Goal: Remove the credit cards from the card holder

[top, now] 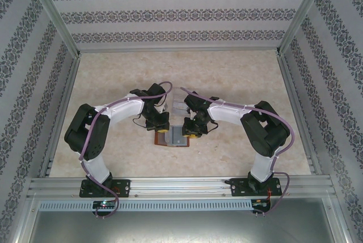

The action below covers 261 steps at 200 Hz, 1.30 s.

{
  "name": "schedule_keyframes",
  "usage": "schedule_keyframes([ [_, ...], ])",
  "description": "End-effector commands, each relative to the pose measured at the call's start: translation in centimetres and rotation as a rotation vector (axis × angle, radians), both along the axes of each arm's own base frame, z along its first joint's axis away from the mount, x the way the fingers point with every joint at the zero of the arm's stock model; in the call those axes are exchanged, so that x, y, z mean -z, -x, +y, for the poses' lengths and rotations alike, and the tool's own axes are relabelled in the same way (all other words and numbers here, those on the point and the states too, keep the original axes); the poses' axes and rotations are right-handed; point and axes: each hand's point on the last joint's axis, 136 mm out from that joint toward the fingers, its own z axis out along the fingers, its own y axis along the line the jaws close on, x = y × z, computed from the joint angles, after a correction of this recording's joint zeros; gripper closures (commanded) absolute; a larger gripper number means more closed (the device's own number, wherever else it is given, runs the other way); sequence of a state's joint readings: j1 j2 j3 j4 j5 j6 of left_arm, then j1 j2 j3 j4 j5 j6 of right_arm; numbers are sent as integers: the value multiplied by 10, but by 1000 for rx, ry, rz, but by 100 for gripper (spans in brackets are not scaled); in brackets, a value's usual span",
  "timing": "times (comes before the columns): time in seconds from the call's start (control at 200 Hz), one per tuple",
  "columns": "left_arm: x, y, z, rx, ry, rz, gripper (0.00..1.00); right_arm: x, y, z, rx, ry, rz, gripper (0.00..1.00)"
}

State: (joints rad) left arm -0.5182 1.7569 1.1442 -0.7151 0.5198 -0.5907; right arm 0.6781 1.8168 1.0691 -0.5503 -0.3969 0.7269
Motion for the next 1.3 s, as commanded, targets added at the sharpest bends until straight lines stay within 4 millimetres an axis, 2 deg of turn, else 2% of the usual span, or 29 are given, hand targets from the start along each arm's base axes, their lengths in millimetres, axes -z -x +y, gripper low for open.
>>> schedule_keyframes([
  [0.0,-13,0,1,31,-21,-26,95,2,6,-7,-16,37,11,71],
  [0.63,-40,-4,8,80,-17,-83,96,-23,-1,-7,-5,10,-53,68],
  [0.764,-47,-5,7,210,-16,-118,97,-28,-5,-7,-8,3,-76,67],
  [1.004,-60,-11,16,447,-70,-219,100,-35,-13,-19,9,7,-98,67],
  [1.299,-82,-25,9,676,-56,-376,100,-46,-20,-34,27,11,-127,67],
])
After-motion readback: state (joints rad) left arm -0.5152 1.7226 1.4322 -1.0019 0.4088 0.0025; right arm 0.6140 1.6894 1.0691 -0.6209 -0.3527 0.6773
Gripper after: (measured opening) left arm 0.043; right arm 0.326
